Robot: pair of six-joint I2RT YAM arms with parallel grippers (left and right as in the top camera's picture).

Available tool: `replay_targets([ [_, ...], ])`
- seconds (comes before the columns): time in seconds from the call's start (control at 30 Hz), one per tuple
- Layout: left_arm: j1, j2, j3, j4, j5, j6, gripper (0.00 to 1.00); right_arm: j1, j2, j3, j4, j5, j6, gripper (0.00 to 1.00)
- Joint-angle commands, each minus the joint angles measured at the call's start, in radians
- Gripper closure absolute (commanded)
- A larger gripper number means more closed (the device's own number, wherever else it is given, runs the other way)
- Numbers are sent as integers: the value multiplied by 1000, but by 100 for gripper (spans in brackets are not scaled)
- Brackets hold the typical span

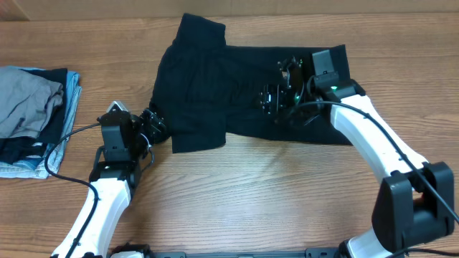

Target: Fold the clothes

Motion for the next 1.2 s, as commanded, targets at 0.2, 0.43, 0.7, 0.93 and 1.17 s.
replay_targets([
  [0.2, 5, -15, 5, 32, 87, 153, 24, 146, 112, -2, 243, -42, -20, 9],
  [0.43, 5, -13, 5, 89, 185, 144, 14, 159, 114, -2, 117, 168, -680, 0],
  [0.7, 5, 83, 5, 188, 241, 48, 8, 159, 115, -2, 162, 172, -702, 0],
  [0.93, 7, 205, 11, 275, 241, -62, 8, 160, 115, -2, 116, 169, -694, 0],
  [1.17, 11, 217, 18, 237, 222, -69, 9, 160, 115, -2, 101, 169, -691, 0],
])
